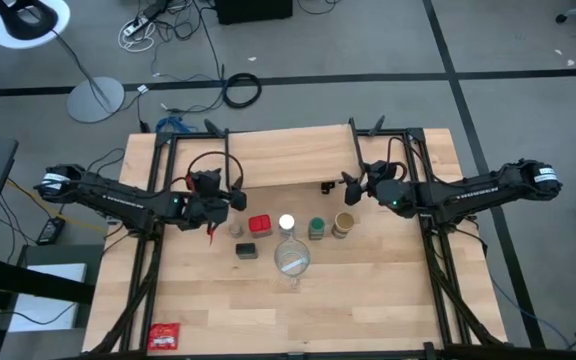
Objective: Shelf spices
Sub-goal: Move the shelf to the top center of the table
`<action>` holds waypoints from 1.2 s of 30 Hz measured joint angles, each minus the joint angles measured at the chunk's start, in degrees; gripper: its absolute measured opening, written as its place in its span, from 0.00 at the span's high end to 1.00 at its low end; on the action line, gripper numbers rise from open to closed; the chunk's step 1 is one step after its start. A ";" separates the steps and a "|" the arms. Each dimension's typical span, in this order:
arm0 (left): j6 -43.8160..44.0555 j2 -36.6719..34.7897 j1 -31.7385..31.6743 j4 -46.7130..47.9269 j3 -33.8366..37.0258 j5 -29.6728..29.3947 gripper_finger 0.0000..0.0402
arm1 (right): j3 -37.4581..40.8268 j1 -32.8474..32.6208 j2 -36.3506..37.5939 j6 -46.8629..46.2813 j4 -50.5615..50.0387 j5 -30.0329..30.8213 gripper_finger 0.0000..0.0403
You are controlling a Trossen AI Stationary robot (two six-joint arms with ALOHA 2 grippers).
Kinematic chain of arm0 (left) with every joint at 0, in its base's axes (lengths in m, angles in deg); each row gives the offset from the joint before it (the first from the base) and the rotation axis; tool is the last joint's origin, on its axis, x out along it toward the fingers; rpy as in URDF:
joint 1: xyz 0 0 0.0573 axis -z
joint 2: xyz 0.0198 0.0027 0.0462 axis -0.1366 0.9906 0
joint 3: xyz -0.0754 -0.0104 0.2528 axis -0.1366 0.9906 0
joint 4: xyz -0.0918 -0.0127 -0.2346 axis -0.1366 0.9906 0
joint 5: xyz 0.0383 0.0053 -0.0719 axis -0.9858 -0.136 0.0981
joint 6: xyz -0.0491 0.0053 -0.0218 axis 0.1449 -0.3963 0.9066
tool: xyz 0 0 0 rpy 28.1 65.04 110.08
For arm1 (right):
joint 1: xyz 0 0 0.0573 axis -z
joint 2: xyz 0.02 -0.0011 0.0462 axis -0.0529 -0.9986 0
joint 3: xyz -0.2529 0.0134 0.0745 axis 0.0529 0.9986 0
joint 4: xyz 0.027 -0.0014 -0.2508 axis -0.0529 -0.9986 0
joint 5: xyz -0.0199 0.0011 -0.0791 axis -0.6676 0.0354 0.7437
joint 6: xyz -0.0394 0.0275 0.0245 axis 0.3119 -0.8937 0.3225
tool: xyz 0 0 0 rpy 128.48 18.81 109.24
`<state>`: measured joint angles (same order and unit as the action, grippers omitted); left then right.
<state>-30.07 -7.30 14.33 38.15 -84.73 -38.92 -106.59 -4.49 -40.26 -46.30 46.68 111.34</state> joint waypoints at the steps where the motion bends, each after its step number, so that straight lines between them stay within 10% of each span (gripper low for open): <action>1: 0.00 0.00 0.00 -0.02 0.00 0.26 0.14 | 0.00 0.00 0.01 0.08 0.02 -0.22 0.17; 23: -4.23 -5.03 1.77 1.23 0.04 -3.28 0.14 | 0.02 0.03 2.01 -1.47 -5.31 6.26 0.19; 36: -16.94 -15.16 1.73 2.15 -2.93 -8.47 0.14 | 0.04 0.07 7.38 20.06 12.29 4.07 0.16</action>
<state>-47.01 -22.46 16.06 40.30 -87.66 -47.39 -106.55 -4.42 -32.88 -26.23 58.97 115.41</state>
